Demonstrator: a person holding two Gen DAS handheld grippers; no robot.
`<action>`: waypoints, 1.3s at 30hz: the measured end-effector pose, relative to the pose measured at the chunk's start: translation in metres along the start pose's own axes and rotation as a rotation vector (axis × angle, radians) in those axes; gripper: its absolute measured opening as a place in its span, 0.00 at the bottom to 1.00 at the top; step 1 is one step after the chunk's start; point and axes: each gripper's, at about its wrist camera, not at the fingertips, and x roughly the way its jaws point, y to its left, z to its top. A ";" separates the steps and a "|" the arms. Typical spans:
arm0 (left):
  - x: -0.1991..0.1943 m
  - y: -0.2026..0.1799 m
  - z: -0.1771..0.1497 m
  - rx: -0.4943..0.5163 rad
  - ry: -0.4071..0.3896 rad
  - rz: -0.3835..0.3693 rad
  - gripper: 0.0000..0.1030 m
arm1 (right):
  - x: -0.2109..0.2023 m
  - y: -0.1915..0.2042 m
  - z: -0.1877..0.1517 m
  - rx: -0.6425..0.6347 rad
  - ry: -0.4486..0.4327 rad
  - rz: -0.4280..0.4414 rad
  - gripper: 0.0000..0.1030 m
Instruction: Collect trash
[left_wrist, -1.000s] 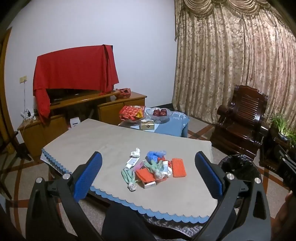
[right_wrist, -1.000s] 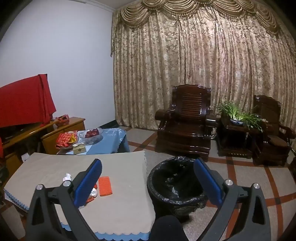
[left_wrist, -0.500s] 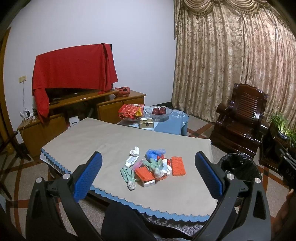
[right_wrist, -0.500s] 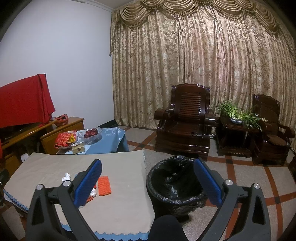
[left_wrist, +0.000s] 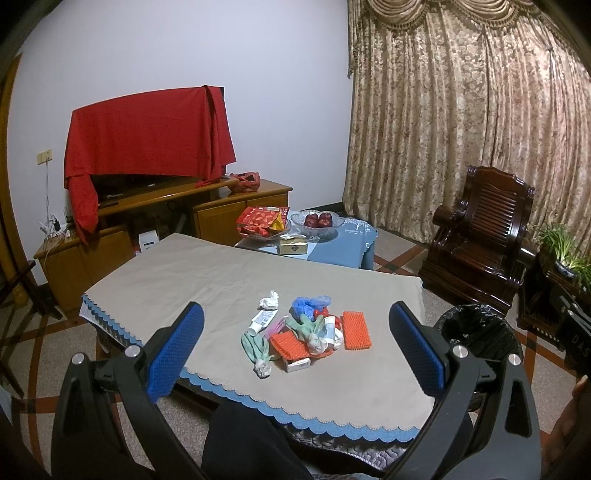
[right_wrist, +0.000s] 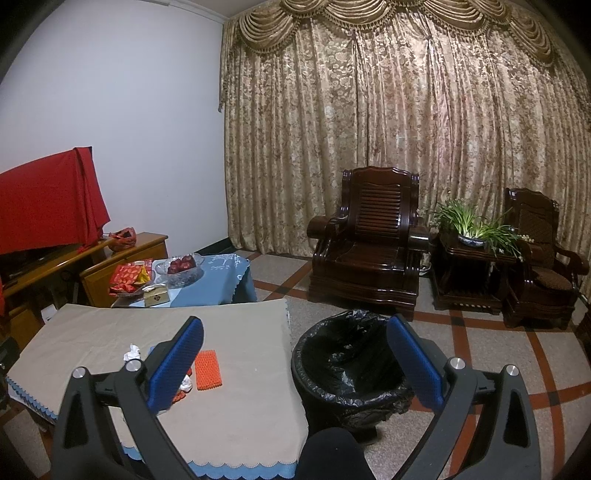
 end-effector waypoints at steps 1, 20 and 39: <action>0.000 0.000 -0.001 0.000 0.001 -0.001 0.95 | 0.000 0.000 0.000 0.000 0.000 -0.001 0.94; 0.001 0.001 -0.001 -0.001 -0.001 0.001 0.95 | -0.001 0.001 0.002 -0.002 -0.001 -0.002 0.94; 0.004 0.010 0.001 -0.010 0.007 0.005 0.95 | 0.000 0.000 0.005 -0.006 0.003 0.000 0.94</action>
